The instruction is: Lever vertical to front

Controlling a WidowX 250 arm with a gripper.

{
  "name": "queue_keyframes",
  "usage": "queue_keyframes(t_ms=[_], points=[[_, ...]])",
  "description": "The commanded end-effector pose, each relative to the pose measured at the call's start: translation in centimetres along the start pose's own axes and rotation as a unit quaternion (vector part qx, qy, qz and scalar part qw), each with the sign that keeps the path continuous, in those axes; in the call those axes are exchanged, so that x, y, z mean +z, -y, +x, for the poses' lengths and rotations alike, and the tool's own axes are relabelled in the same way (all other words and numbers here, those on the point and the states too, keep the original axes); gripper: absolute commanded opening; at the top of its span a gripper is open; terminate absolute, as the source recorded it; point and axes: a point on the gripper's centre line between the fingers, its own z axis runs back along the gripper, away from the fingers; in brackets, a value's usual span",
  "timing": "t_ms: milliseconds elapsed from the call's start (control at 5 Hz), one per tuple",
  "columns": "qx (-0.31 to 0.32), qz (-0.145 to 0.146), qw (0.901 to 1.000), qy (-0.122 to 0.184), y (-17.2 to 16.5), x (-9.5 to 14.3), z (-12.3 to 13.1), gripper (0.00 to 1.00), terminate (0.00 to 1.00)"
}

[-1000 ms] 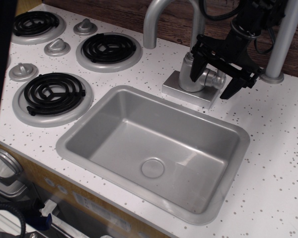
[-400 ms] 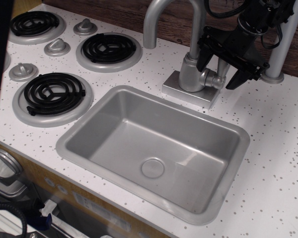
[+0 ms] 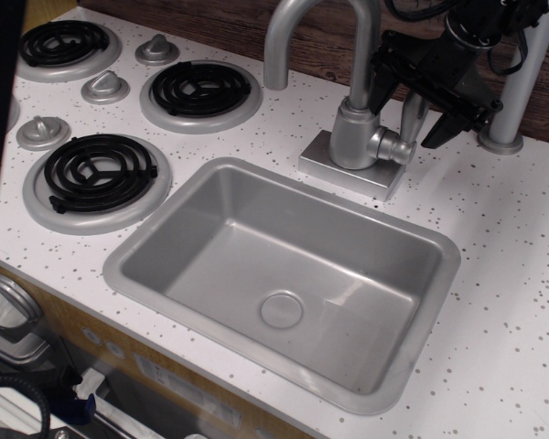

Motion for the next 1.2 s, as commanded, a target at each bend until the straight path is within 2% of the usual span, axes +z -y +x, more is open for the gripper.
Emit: queue_keyframes(t_ms=[0, 200, 800, 1000], points=[[0.013, -0.007, 0.9987, 0.05, -1.0, 3.2, 2.1, 1.0, 0.0], [0.018, -0.008, 0.9986, 0.05, -0.9, 3.0, 2.2, 0.0, 0.0], [0.028, -0.015, 0.9987, 0.039, -0.5, 2.7, 1.3, 0.0, 0.0], [0.052, -0.028, 0.998, 0.022, 0.5, 2.0, -0.9, 0.0, 0.0]])
